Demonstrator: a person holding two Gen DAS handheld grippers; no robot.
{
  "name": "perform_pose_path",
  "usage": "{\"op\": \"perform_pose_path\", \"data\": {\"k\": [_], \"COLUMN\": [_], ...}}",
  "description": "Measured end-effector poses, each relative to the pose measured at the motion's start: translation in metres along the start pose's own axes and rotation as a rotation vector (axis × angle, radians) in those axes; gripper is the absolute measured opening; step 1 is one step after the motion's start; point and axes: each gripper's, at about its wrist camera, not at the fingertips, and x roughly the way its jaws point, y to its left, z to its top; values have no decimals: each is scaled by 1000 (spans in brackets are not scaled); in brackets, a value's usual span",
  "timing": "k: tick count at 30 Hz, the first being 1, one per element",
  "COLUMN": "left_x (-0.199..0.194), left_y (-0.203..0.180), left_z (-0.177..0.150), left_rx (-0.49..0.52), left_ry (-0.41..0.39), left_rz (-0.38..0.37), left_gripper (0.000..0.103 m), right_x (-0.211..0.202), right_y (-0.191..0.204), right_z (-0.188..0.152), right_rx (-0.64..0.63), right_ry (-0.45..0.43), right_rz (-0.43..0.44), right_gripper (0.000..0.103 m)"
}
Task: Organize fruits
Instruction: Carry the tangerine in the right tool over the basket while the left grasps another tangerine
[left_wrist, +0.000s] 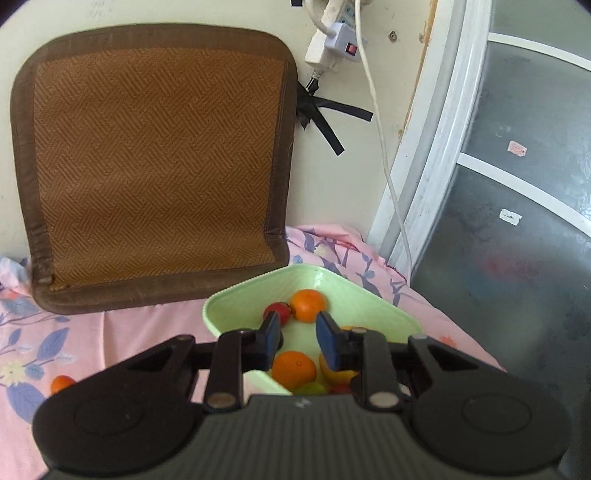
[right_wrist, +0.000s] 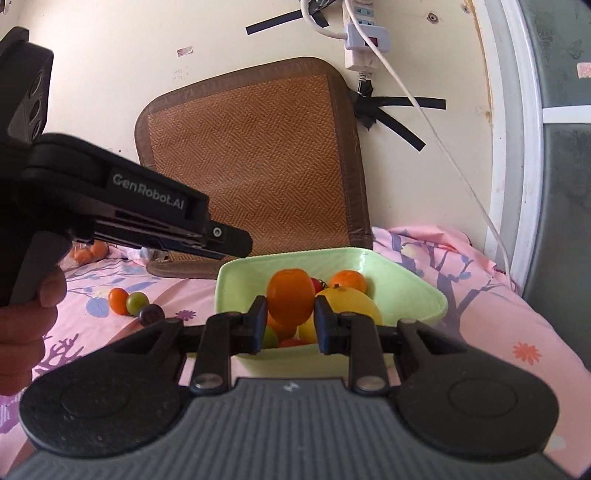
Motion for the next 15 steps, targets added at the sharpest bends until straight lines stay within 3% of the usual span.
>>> {"op": "perform_pose_path", "data": {"k": [4, 10, 12, 15], "left_x": [-15, -48, -49, -50], "left_y": [-3, -5, -12, -28], "left_z": [-17, -68, -80, -91], "left_rx": [20, -22, 1, 76], "left_ry": [-6, 39, 62, 88], "left_rz": [-4, -28, -37, -54], "left_gripper": [27, 33, 38, 38], "right_x": [1, 3, 1, -4], "right_y": [-13, -55, -53, -50], "right_z": [-2, -1, -2, -2], "right_rx": [59, 339, 346, 330], "right_ry": [3, 8, 0, -19], "right_rz": [30, 118, 115, 84], "right_gripper": [30, 30, 30, 30]}}
